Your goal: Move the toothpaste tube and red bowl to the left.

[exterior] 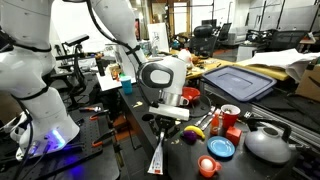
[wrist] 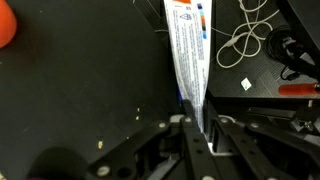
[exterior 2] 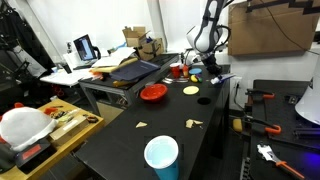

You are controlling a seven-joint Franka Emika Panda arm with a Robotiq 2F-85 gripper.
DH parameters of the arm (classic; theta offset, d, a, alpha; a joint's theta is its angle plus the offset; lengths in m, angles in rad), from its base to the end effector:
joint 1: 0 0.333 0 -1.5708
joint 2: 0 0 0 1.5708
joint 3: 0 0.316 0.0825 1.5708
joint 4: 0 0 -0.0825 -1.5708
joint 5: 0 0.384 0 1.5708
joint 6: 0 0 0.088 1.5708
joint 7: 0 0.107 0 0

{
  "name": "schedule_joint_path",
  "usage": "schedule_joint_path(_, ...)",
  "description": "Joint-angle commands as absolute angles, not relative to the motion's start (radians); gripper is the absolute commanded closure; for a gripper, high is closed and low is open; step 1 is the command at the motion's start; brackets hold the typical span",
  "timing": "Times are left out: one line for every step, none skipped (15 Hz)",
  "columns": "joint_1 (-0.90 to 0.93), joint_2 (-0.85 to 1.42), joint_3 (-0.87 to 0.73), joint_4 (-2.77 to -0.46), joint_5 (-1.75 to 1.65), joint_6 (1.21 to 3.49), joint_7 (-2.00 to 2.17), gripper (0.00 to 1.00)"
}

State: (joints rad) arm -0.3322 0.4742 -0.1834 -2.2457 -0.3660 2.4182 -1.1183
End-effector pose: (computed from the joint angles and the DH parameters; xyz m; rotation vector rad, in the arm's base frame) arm 0.4347 -0.2558 0.1360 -2.7316 -1.3585 0.6391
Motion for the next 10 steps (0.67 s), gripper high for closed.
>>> schedule_joint_path(-0.336, 0.382, -0.160, -2.286, -0.315, 2.410, -1.135, 0.99)
schedule_joint_path(-0.332, 0.353, -0.150, -2.293, -0.293, 2.406, -1.131, 0.98)
schedule_joint_path(-0.327, 0.329, -0.140, -2.295, -0.269, 2.399, -1.128, 0.97)
schedule_joint_path(-0.317, 0.304, -0.131, -2.296, -0.251, 2.395, -1.118, 0.97)
schedule_joint_path(-0.310, 0.283, -0.122, -2.295, -0.231, 2.388, -1.113, 0.97)
schedule_joint_path(-0.299, 0.261, -0.114, -2.292, -0.216, 2.376, -1.103, 0.97)
schedule_joint_path(-0.285, 0.240, -0.106, -2.285, -0.200, 2.355, -1.092, 0.97)
schedule_joint_path(-0.271, 0.222, -0.100, -2.277, -0.187, 2.335, -1.083, 0.97)
schedule_joint_path(-0.252, 0.204, -0.096, -2.270, -0.180, 2.313, -1.069, 0.97)
schedule_joint_path(-0.234, 0.187, -0.091, -2.264, -0.180, 2.297, -1.051, 0.97)
